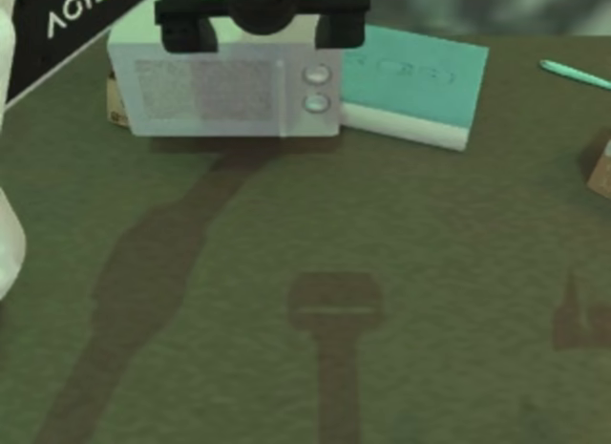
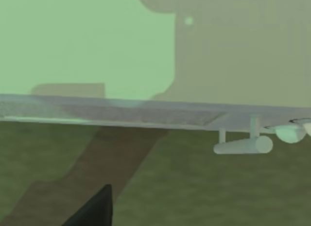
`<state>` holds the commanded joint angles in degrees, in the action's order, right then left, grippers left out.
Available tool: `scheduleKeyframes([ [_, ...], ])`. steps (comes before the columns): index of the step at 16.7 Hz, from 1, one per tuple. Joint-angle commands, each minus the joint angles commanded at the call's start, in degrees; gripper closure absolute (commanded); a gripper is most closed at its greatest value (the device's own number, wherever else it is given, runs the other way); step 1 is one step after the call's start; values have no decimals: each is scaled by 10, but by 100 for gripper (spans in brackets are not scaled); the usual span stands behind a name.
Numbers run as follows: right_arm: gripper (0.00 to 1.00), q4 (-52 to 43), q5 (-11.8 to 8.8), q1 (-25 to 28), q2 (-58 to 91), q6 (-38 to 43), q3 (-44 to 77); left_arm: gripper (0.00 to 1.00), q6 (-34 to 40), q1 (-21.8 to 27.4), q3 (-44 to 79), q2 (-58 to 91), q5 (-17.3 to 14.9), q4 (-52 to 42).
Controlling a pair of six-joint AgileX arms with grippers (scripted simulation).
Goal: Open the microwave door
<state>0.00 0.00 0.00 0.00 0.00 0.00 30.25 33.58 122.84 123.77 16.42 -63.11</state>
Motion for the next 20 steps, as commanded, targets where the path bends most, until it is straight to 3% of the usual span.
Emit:
scheduleKeyframes([
  [4, 0, 0, 0, 0, 0, 0, 0, 0, -4, -4, -5, 6, -2, 11],
  [10, 0, 0, 0, 0, 0, 0, 0, 0, -25, -26, -35, 70, -13, 113],
  [14, 0, 0, 0, 0, 0, 0, 0, 0, -26, -28, -37, 74, -13, 118],
  [20, 0, 0, 0, 0, 0, 0, 0, 45, -26, -28, -37, 74, -13, 118],
])
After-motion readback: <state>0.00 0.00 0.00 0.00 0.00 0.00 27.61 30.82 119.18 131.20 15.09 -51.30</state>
